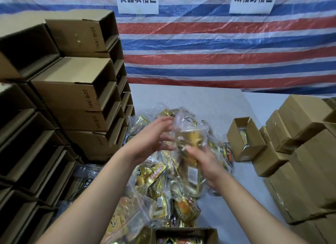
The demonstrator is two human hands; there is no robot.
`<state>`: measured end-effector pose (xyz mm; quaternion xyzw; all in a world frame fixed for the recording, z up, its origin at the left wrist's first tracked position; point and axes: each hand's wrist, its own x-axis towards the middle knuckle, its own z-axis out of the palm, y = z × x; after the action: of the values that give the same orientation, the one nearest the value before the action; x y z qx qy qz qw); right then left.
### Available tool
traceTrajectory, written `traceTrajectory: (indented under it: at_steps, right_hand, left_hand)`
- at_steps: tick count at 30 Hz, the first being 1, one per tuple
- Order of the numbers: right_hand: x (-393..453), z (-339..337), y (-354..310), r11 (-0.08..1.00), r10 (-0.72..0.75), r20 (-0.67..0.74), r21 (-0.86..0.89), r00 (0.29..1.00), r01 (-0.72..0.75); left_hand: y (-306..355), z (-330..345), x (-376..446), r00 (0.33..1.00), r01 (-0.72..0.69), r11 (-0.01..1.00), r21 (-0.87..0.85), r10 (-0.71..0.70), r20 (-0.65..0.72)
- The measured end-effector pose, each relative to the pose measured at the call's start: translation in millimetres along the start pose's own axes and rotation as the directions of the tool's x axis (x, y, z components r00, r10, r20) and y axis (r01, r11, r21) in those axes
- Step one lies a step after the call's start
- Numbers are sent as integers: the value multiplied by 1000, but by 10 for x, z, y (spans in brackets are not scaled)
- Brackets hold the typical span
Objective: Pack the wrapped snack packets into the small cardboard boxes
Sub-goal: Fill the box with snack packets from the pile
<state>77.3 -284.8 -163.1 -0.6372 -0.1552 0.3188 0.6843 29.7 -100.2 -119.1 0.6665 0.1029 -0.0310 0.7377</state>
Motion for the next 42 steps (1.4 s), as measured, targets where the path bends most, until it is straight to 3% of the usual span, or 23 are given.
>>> traceTrajectory:
  at_steps: [1, 3, 5, 7, 9, 12, 15, 17, 20, 23, 26, 29, 31, 33, 36, 38, 42]
  right_hand:
    - [-14, -29, 6, 989, 51, -10, 137, 999, -49]
    - [-61, -78, 8, 936, 92, 72, 334, 993, -111]
    - [-92, -79, -3, 908, 96, 164, 391, 982, -154]
    - [-106, -44, 1, 893, 104, 265, 400, 958, -208]
    - [-130, -9, 4, 871, 104, 344, 422, 933, -253]
    - [-180, -17, -2, 768, 106, 447, 530, 888, -358]
    - [-234, -74, -27, 754, 103, 547, 501, 831, -424]
    - [-271, -128, -20, 755, 142, 595, 452, 791, -475]
    - [-366, -253, 42, 755, 176, 573, 443, 800, -483]
    - [-523, -409, 135, 778, 245, 510, 404, 824, -481]
    - [-689, -545, 258, 839, 338, 451, 253, 826, -482]
    - [-771, -514, 341, 939, 338, 351, -186, 873, -289]
    - [-758, -362, 385, 876, 353, 403, -459, 844, -147]
    - [-722, -193, 472, 737, 435, 459, -676, 775, -13]
    - [-688, -12, 732, 629, 539, 515, -772, 667, 88]
    - [-678, 48, 930, 558, 595, 514, -818, 618, 142]
    - [-681, 114, 1298, 439, 658, 443, -883, 609, 168]
  left_hand:
    - [31, 23, 4, 998, -19, 999, 45, 22, -59]
    - [105, 75, -7, 971, -172, 940, 294, 213, -113]
    - [193, 146, -12, 934, -325, 802, 501, 355, 38]
    - [268, 219, 41, 908, -412, 637, 652, 347, 234]
    - [350, 307, 115, 892, -448, 566, 692, 327, 311]
    - [346, 451, 254, 919, -373, 694, 616, 367, 142]
    - [220, 611, 323, 941, -258, 854, 451, 328, -84]
    - [135, 659, 334, 959, -189, 925, 331, 245, -138]
    - [32, 516, 351, 968, -45, 988, 144, 79, -237]
    - [-356, 204, 210, 978, 37, 986, 160, -3, -209]
    - [-994, -65, -180, 992, 124, 937, 326, -113, -52]
    - [-1514, -184, -567, 949, 140, 829, 542, -269, 166]
    - [-1801, -192, -764, 899, 124, 753, 646, -361, 248]
    - [-2004, -187, -893, 862, 145, 717, 682, -429, 268]
    - [-2091, -171, -996, 855, 272, 777, 568, -465, 228]
    - [-2096, -168, -994, 864, 276, 751, 601, -467, 186]
    - [-2106, -163, -985, 883, 243, 710, 661, -443, 152]
